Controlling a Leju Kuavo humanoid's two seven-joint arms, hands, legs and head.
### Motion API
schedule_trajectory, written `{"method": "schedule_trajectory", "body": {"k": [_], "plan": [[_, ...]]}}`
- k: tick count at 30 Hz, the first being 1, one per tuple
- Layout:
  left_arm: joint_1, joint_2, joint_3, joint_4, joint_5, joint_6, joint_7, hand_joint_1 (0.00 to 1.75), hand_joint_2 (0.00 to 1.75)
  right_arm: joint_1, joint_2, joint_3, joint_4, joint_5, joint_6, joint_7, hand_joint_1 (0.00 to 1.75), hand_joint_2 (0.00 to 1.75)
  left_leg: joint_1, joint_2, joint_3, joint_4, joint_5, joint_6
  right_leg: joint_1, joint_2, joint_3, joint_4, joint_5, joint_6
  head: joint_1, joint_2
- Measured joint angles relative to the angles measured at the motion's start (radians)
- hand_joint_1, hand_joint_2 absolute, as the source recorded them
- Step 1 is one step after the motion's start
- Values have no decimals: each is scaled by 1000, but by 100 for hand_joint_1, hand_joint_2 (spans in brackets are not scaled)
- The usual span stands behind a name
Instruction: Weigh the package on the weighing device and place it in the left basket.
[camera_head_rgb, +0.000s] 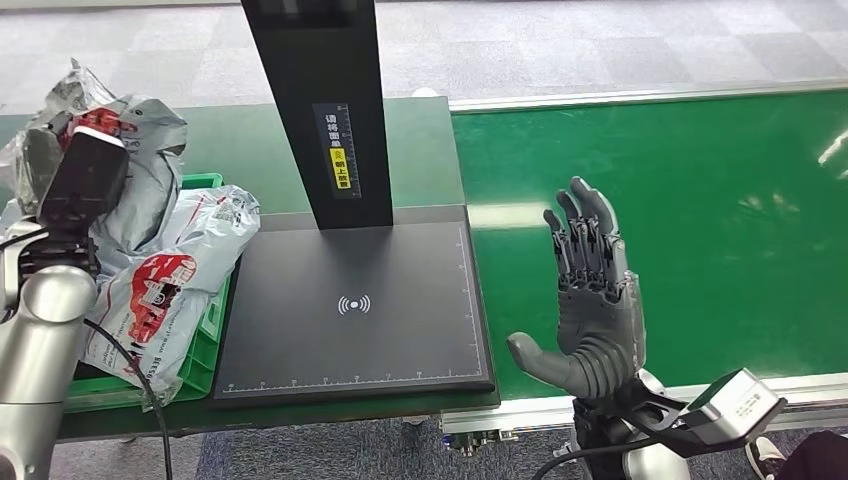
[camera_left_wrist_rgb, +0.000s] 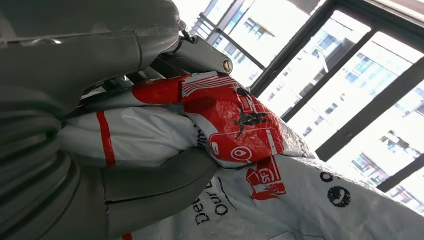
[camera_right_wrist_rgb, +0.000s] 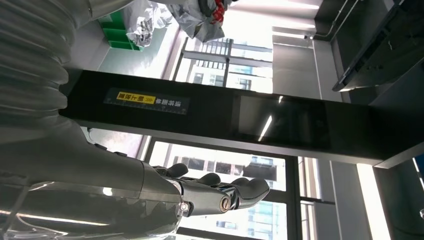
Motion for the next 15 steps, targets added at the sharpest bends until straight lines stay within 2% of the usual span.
{"method": "schedule_trajectory", "body": {"k": [7, 14, 15], "plan": [[48, 23, 45, -5, 48, 13, -25, 175, 175, 2, -10, 0, 1, -2, -13, -1, 0, 175, 0, 0, 0, 0, 0, 0, 0, 0, 0, 0, 0, 0, 0, 0], [137, 24, 65, -96, 25, 18, -18, 175, 175, 2, -17, 5, 4, -2, -14, -1, 0, 175, 0, 0, 0, 0, 0, 0, 0, 0, 0, 0, 0, 0, 0, 0], [147, 24, 69, -106, 24, 18, -18, 138, 175, 2, -17, 7, 5, -2, -14, -1, 0, 175, 0, 0, 0, 0, 0, 0, 0, 0, 0, 0, 0, 0, 0, 0]]}}
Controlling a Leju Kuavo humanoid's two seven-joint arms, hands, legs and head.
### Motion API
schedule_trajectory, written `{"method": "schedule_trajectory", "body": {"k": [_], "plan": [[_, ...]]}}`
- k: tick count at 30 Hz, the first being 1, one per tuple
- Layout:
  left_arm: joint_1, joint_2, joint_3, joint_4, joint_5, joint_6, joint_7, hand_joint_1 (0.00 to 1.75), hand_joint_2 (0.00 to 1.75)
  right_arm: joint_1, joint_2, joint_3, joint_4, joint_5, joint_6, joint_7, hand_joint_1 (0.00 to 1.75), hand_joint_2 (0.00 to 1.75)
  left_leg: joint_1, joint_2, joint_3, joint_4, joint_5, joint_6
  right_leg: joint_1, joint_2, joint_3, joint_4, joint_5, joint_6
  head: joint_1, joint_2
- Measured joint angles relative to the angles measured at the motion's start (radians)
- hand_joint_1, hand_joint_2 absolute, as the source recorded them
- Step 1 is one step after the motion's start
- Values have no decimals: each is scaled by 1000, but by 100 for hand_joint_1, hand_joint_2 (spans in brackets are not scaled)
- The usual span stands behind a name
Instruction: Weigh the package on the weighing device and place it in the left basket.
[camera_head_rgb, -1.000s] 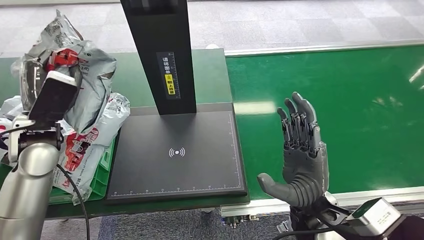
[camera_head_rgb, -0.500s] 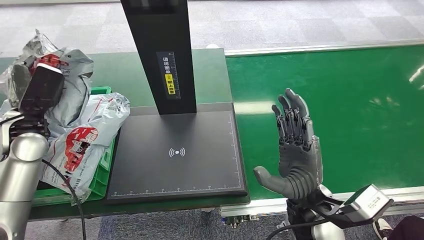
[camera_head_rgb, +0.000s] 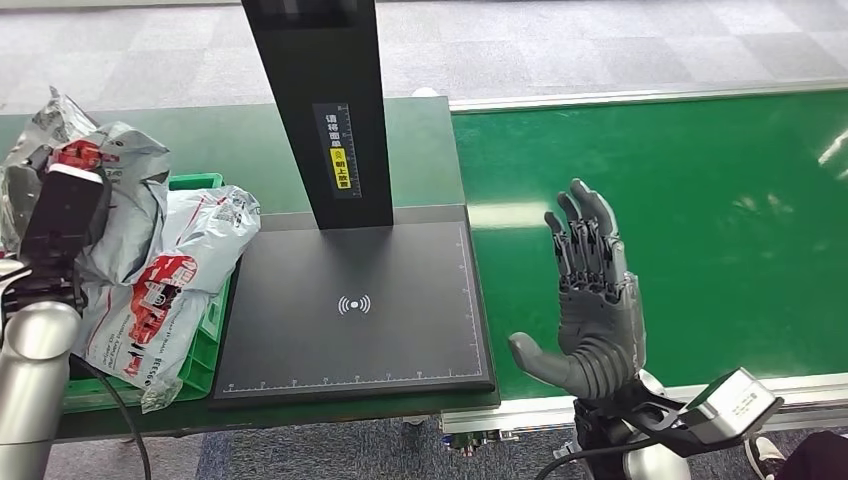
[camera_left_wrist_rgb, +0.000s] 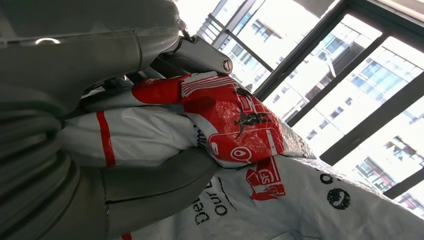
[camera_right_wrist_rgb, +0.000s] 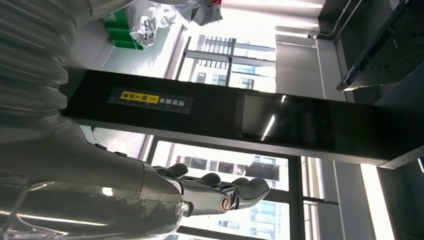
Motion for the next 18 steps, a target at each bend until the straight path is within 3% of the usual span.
{"method": "schedule_trajectory", "body": {"k": [3, 4, 18], "plan": [[26, 0, 12, -26, -1, 0, 0, 7, 175, -1, 0, 1, 4, 0, 2, 0, 0, 175, 0, 0, 0, 0, 0, 0, 0, 0, 0, 0, 0, 0, 0, 0], [34, -1, 16, -36, -4, -1, 1, 0, 175, -2, 0, 2, 5, 0, 3, 1, 0, 175, 0, 0, 0, 0, 0, 0, 0, 0, 0, 0, 0, 0, 0, 0], [62, -12, 50, -116, -20, -4, 3, 0, 175, -11, 0, 2, 16, 4, 12, 6, 0, 175, 0, 0, 0, 0, 0, 0, 0, 0, 0, 0, 0, 0, 0, 0]]}}
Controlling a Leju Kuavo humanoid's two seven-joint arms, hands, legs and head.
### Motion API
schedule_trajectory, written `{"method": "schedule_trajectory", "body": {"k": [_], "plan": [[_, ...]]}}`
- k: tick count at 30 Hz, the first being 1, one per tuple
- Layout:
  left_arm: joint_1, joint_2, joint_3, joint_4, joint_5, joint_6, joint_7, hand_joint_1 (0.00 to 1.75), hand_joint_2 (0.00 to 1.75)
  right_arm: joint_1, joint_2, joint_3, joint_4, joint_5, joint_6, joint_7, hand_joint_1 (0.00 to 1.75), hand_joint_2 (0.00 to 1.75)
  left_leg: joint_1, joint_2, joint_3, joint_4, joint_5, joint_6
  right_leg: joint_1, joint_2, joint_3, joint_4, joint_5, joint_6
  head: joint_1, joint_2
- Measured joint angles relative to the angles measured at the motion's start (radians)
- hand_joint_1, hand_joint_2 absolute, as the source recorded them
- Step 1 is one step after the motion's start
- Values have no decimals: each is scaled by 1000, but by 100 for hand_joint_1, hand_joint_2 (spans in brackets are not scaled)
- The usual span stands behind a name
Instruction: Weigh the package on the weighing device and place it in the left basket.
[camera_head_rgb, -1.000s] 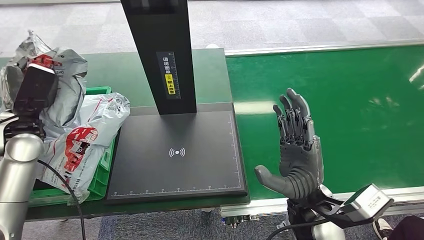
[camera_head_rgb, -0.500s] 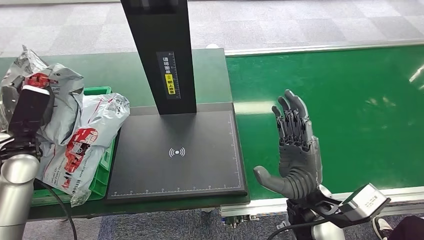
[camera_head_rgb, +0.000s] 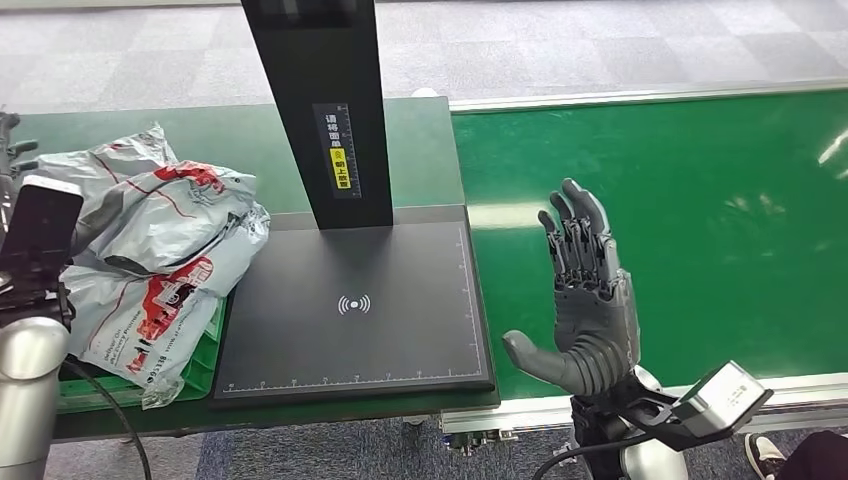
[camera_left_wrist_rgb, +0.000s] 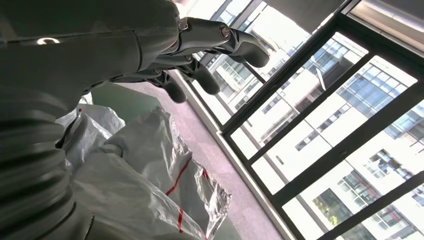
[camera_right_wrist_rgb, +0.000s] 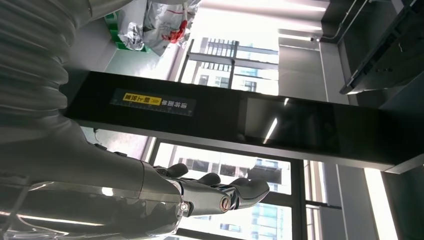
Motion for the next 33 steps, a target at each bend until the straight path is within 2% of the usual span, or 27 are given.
{"method": "schedule_trajectory", "body": {"k": [8, 17, 21, 24, 29, 33], "plan": [[8, -16, 6, -54, 15, 14, -34, 0, 175, 3, 0, 0, 0, 7, -3, 5, 0, 175, 0, 0, 0, 0, 0, 0, 0, 0, 0, 0, 0, 0, 0, 0], [75, -56, 6, -192, 48, 32, -87, 0, 175, 13, 0, 0, -8, 22, -5, 10, 0, 175, 0, 0, 0, 0, 0, 0, 0, 0, 0, 0, 0, 0, 0, 0], [162, -95, -1, -304, 111, 14, -150, 0, 175, 33, 0, 0, -21, 50, -27, 13, 0, 175, 0, 0, 0, 0, -1, 0, 0, 1, 0, 0, 0, 0, 0, 0], [247, -128, -32, -393, 191, -35, -198, 0, 175, 54, 1, -4, -22, 64, -45, 16, 0, 175, 0, 0, 0, 0, -2, 0, 0, 1, 0, -1, -1, 0, 0, 0], [411, -191, -138, -487, 331, -155, -252, 0, 175, 76, 9, -11, 14, 69, -74, 46, 0, 175, -1, 1, 0, 0, -3, 1, -1, 1, 0, -2, -1, 1, 0, 0], [516, -247, -220, -490, 471, -258, -233, 0, 175, 98, 21, -16, 67, 36, -97, 103, 0, 175, -1, 1, 0, 0, -3, 1, -1, 1, 0, -2, -1, 1, 0, 0]]}}
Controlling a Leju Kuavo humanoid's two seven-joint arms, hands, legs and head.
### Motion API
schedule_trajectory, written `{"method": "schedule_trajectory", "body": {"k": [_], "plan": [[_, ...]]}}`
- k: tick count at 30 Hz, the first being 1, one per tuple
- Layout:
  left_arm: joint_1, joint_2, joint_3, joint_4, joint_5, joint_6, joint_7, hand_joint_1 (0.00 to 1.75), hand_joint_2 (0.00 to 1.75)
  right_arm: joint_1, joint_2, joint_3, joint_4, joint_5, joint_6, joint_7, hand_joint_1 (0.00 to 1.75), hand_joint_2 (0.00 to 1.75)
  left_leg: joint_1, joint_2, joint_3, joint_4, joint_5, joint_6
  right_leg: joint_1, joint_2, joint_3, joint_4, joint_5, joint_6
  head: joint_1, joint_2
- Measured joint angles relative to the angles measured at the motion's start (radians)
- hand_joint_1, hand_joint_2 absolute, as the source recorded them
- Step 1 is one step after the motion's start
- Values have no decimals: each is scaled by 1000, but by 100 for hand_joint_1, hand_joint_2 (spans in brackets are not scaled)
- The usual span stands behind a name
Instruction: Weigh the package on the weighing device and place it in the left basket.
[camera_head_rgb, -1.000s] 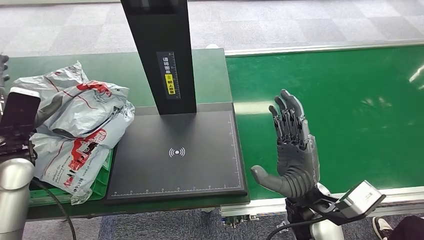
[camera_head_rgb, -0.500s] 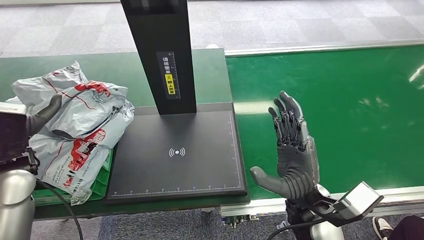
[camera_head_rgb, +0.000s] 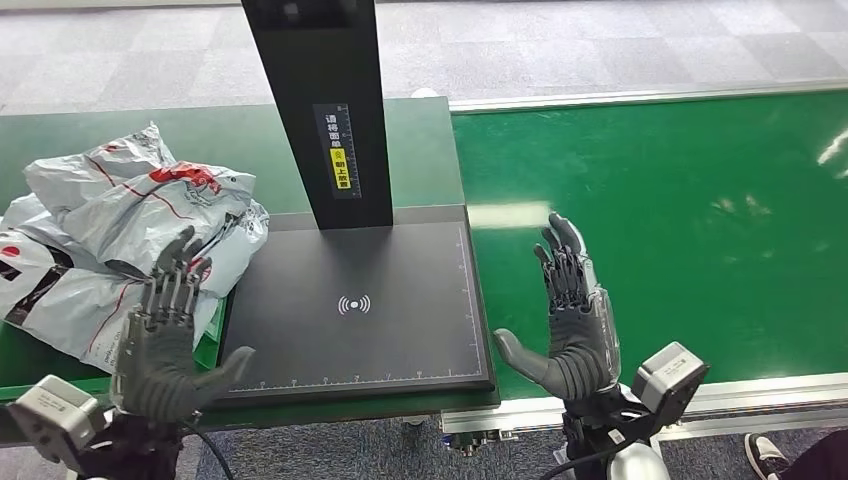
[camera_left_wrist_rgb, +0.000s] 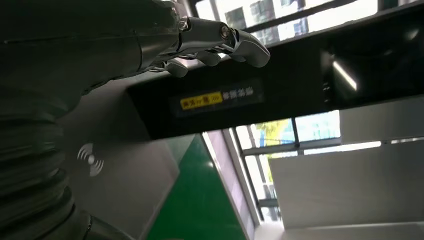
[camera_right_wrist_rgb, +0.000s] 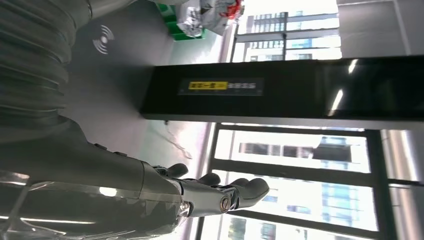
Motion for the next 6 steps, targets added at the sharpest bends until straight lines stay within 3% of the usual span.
{"method": "schedule_trajectory", "body": {"k": [1, 3, 5, 6], "plan": [[17, -12, -13, 5, 27, -12, 11, 0, 175, 8, 1, -1, 10, -5, -3, 16, 0, 175, 0, 0, 0, 0, 0, 0, 0, 0, 0, 0, 0, 0, 0, 0], [45, -33, -34, 23, 59, -24, 32, 0, 175, 26, 2, -1, 29, -12, -8, 44, 0, 87, 0, 0, 0, 0, 0, 0, 0, 0, 0, 0, 0, 0, 0, 0], [67, -50, -53, 40, 61, -25, 48, 0, 175, 42, 3, 0, 45, -15, -7, 59, 0, 87, 0, 0, 0, 0, 0, 0, 0, 0, 0, 0, 0, 0, 0, 0], [71, -54, -58, 43, 59, -25, 51, 0, 175, 45, 3, 0, 49, -16, -6, 61, 0, 116, 0, 0, 0, 0, 0, 0, 0, 0, 0, 0, 0, 0, 0, 0]]}}
